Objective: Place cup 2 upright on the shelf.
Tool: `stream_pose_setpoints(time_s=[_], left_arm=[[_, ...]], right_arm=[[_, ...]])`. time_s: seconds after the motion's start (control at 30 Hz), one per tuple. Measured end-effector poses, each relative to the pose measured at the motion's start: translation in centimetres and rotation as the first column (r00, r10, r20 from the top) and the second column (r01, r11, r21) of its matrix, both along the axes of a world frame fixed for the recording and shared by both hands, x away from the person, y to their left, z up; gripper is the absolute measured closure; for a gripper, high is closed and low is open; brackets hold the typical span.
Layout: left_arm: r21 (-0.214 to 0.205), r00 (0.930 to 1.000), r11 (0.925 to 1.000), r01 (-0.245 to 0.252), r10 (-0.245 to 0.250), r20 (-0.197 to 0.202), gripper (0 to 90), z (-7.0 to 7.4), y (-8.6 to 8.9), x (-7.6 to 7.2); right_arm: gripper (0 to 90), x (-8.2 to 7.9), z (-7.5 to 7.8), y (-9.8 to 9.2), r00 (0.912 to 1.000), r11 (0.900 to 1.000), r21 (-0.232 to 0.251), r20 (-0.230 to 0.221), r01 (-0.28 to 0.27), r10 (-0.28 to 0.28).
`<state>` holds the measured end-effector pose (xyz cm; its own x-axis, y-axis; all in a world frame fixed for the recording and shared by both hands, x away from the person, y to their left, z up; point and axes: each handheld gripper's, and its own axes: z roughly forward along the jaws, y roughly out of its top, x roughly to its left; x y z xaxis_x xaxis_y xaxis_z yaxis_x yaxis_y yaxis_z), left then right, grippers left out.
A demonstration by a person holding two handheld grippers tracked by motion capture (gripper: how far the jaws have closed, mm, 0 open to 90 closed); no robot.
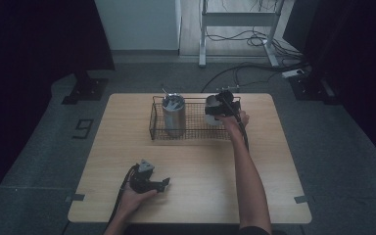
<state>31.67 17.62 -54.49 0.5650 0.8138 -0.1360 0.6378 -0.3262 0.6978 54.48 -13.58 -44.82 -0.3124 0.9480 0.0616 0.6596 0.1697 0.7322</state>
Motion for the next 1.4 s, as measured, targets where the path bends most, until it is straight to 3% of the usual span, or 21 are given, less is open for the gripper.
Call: stream_pose_setpoints(time_s=[0.5, 1.03, 1.4], left_arm=[[0.001, 1.0000, 1.0000, 0.002, -0.002, 0.002, 15.1, 0.0, 0.0, 0.0], [0.003, 1.0000, 1.0000, 0.004, -0.004, 0.002, 15.1, 0.0, 0.0, 0.0], [0.000, 1.0000, 1.0000, 0.008, -0.008, 0.002, 15.1, 0.0, -0.1, 0.0]], right_arm=[[7.3, 0.0, -1.1, 0.3, 0.9997, 0.9996, -0.025, -0.019, -0.014, 0.014], [7.3, -0.1, -2.6, 0.5, 0.9972, 0.9977, -0.064, -0.072, -0.023, 0.018], [7.1, -0.8, -2.8, 0.3, 0.9963, 0.9947, -0.090, -0.075, -0.049, 0.042]])
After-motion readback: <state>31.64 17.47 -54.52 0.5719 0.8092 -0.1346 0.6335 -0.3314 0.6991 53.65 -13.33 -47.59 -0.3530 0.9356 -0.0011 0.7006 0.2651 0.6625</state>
